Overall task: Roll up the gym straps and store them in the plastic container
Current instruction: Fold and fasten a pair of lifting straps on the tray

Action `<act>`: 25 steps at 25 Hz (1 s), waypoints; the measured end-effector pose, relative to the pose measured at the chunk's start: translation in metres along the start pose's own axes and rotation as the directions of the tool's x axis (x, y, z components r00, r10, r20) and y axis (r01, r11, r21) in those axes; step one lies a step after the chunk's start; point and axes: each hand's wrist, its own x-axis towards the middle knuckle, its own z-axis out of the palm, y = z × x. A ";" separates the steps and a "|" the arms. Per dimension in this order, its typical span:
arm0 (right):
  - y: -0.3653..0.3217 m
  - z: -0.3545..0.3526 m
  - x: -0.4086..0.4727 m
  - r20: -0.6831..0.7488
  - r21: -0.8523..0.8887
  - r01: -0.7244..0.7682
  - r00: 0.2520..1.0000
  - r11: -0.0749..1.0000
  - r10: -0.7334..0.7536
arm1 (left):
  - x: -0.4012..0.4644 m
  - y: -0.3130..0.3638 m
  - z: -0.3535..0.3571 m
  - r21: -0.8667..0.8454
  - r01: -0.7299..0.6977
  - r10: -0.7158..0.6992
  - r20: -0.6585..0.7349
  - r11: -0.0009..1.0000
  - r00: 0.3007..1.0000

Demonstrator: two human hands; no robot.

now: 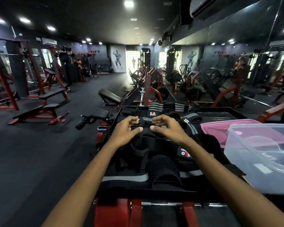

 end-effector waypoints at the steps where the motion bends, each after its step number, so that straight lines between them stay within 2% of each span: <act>1: 0.003 0.005 0.000 0.028 -0.004 -0.001 1.000 1.000 0.001 | -0.003 -0.004 -0.001 -0.003 0.019 -0.019 -0.004 1.000 1.000; 5: 0.020 0.023 -0.008 0.159 0.002 0.004 0.987 1.000 -0.005 | -0.017 -0.015 0.000 0.000 0.065 -0.065 -0.013 0.998 0.998; 9: 0.034 0.027 -0.008 0.170 -0.083 0.040 0.985 0.996 -0.025 | -0.022 -0.009 0.002 0.063 0.061 -0.064 0.045 0.996 0.997; 11: 0.036 0.023 -0.003 0.170 -0.289 0.060 0.985 0.955 -0.010 | -0.020 -0.008 0.000 0.124 0.124 -0.137 0.110 0.985 0.984; 13: 0.037 0.013 0.000 0.185 -0.568 0.070 0.982 0.820 0.045 | -0.020 -0.006 -0.002 0.183 0.171 -0.201 0.161 0.968 0.966; 14: 0.038 0.006 0.000 0.181 -0.641 0.052 0.980 0.766 0.084 | -0.021 -0.002 -0.003 0.203 0.162 -0.198 0.171 0.966 0.965; 16: 0.043 -0.008 0.000 0.138 -0.643 -0.013 0.982 0.766 0.133 | -0.025 0.006 -0.004 0.224 0.050 -0.094 0.191 0.973 0.977; 18: 0.048 -0.018 -0.001 0.070 -0.598 -0.055 0.990 0.799 0.122 | -0.030 0.014 -0.008 0.263 -0.130 0.044 0.310 0.956 0.950; 20: 0.049 -0.020 -0.001 0.037 -0.586 -0.053 0.995 0.808 0.092 | -0.035 0.020 -0.013 0.401 -0.235 0.017 0.478 0.885 0.878; 22: 0.046 -0.018 -0.001 0.027 -0.618 -0.038 0.997 0.785 0.070 | -0.037 0.021 -0.017 0.531 -0.281 -0.071 0.547 0.799 0.834; 25: 0.043 -0.016 -0.001 0.016 -0.589 -0.017 0.999 0.808 0.032 | -0.035 0.020 -0.019 0.469 -0.312 0.013 0.537 0.826 0.843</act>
